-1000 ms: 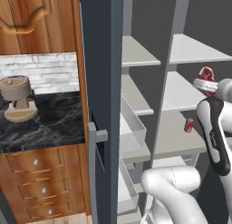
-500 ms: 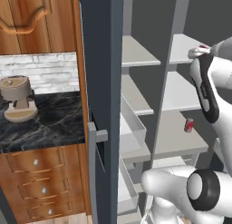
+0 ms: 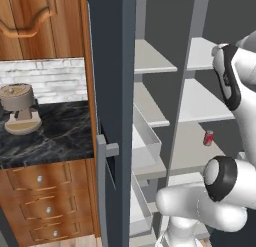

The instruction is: Pick up the frozen steak from the freezer, place it on any shelf in the fridge, and close the fridge and freezer doors when done.

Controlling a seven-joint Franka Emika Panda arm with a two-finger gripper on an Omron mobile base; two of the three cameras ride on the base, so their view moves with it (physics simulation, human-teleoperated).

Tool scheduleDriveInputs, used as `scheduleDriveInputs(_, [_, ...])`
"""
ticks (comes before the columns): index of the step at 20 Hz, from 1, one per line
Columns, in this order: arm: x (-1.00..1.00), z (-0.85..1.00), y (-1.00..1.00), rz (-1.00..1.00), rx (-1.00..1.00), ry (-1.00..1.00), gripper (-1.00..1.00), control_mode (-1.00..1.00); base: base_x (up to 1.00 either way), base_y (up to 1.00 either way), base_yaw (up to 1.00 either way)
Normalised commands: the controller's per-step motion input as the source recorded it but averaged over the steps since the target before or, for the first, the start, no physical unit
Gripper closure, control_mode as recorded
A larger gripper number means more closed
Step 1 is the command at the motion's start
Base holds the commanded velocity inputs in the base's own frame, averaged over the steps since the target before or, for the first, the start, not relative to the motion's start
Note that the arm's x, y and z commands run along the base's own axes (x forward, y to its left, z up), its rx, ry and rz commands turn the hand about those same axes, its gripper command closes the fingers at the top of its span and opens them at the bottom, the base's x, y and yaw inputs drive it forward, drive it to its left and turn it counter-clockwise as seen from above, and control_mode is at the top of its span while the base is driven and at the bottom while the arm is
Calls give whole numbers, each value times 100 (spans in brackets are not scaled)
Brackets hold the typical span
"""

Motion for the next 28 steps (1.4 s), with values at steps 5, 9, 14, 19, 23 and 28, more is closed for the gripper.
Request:
scheduleDriveInputs(5, [99,-6,-41,0,0,4,100,-100,0,0,0])
scheduleDriveInputs(9, [100,-31,-7,0,0,0,100,-100,0,0,0])
scheduleDriveInputs(14, [34,-4,5,0,0,0,-100,-100,0,0,0])
scheduleDriveInputs(19, [-27,0,0,-1,0,-7,-100,-100,0,0,0])
scheduleDriveInputs(23, [-86,0,1,-3,0,-14,-100,-100,0,0,0])
scheduleDriveInputs(28, [-100,0,13,-8,0,-12,-100,-100,0,0,0])
